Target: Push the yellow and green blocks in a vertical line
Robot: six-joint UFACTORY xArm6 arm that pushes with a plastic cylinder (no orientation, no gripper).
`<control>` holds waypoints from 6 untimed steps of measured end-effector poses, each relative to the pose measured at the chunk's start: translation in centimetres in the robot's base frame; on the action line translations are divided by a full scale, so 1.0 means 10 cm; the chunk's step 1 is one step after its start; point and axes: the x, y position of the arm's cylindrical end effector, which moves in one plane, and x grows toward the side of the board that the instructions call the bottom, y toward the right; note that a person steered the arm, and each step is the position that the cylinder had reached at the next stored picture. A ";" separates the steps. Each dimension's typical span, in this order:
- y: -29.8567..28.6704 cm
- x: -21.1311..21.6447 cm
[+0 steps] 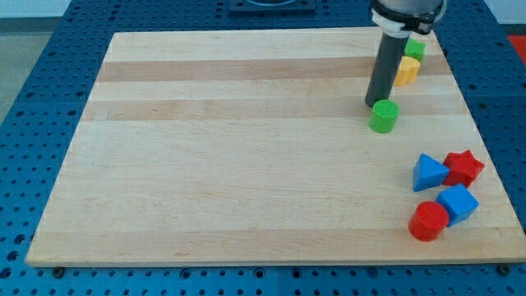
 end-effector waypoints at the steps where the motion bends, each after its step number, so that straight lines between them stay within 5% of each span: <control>1: 0.29 0.00; 4: 0.88 0.00; 6: 1.14 -0.82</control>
